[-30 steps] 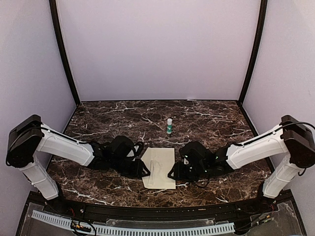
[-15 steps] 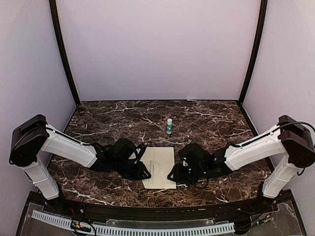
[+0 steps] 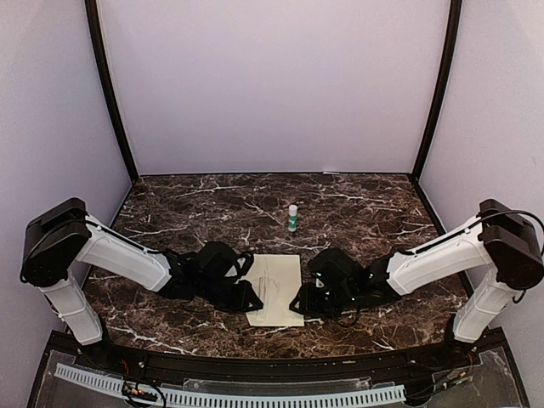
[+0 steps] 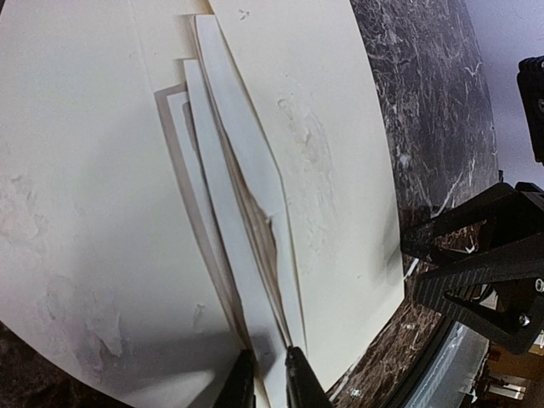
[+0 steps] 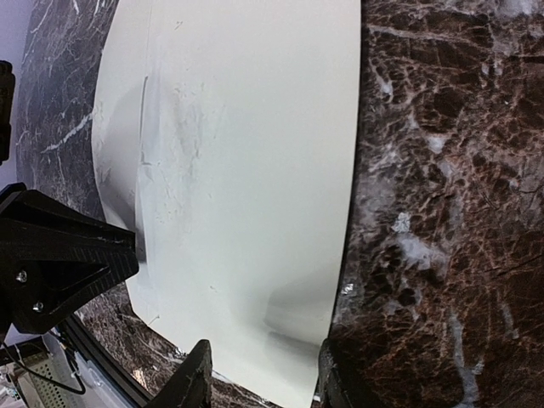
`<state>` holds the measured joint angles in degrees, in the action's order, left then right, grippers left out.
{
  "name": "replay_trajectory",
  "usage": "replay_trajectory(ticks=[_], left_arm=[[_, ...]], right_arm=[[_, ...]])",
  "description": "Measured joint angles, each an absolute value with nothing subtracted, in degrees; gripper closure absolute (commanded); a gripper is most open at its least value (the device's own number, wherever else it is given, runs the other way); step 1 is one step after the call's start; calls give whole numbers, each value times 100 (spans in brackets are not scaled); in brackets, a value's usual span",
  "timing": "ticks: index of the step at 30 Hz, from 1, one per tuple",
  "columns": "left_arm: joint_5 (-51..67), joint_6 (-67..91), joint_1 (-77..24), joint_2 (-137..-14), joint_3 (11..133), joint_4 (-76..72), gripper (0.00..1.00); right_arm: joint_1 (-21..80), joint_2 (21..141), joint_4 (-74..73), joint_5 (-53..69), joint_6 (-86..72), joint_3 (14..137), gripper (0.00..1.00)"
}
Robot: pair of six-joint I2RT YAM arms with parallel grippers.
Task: Place the letter into the envelope and seal it
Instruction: Place the letter in the envelope.
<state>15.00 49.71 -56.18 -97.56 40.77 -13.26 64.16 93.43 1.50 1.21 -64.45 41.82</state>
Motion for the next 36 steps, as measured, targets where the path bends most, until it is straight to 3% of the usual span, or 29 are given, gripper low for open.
replay_trajectory(ticks=[8, 22, 26, 36], left_arm=[[1549, 5024, -5666, -9841, 4077, -1457, 93], [1562, 5113, -5719, -9939, 4077, -1686, 94], [1542, 5105, -5730, -9944, 4084, -1688, 91], [1120, 4803, -5835, -9662, 4228, -1033, 72]], right_arm=[[6416, 9365, 183, 123, -6460, 4182, 61], [6418, 9367, 187, 121, -6460, 4182, 62], [6418, 9367, 185, 117, -6462, 4182, 62], [6464, 9262, 34, -102, -6510, 4165, 57]])
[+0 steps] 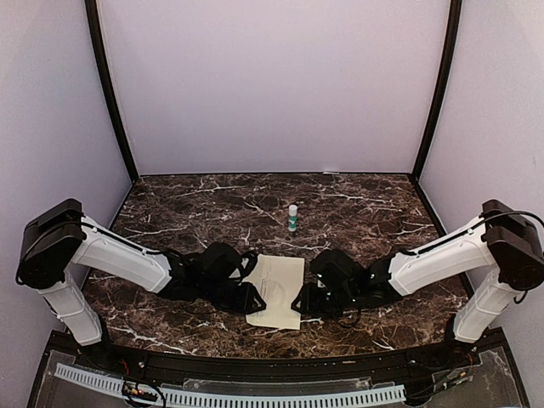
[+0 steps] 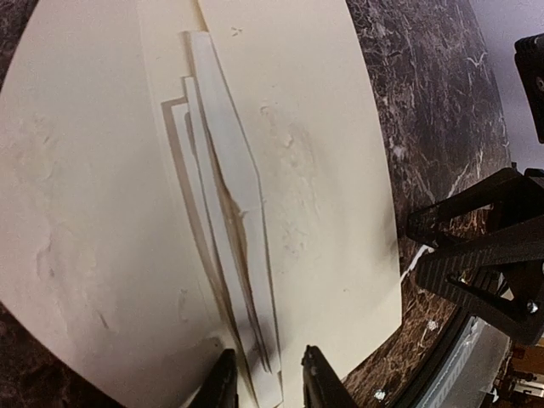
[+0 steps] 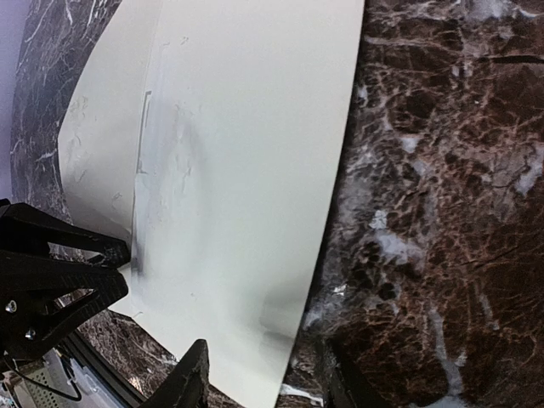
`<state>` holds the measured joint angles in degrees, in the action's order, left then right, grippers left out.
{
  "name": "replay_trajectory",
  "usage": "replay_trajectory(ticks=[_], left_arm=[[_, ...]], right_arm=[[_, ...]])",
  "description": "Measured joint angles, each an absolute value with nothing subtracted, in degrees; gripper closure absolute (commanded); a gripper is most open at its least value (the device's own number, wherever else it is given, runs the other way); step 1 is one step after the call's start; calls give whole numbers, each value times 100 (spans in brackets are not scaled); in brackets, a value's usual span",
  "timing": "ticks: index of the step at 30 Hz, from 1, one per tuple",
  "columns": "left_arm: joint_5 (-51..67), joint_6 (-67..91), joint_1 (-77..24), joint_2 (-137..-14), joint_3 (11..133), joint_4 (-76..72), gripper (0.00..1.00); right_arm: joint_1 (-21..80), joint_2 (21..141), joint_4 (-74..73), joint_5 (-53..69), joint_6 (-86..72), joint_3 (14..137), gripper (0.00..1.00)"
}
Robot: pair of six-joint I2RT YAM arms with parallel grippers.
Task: Place the letter into the envelope and seal it
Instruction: Place the letter in the envelope.
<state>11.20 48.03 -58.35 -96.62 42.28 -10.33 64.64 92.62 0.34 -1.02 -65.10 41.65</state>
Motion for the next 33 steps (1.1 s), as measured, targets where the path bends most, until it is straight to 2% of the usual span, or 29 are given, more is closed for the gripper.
replay_trajectory(ticks=[4, 15, 33], left_arm=[[972, 4709, -5835, -9598, 4296, -790, 68], [753, 4554, -5835, -9623, 4659, -617, 61], [510, 4110, -5706, -10224, 5142, -572, 59]], right_arm=[[6469, 9105, -141, -252, -6525, 4125, 53], [6359, 8962, -217, -368, -6521, 4001, 53], [6265, 9166, 178, -213, -6501, 4003, 53]])
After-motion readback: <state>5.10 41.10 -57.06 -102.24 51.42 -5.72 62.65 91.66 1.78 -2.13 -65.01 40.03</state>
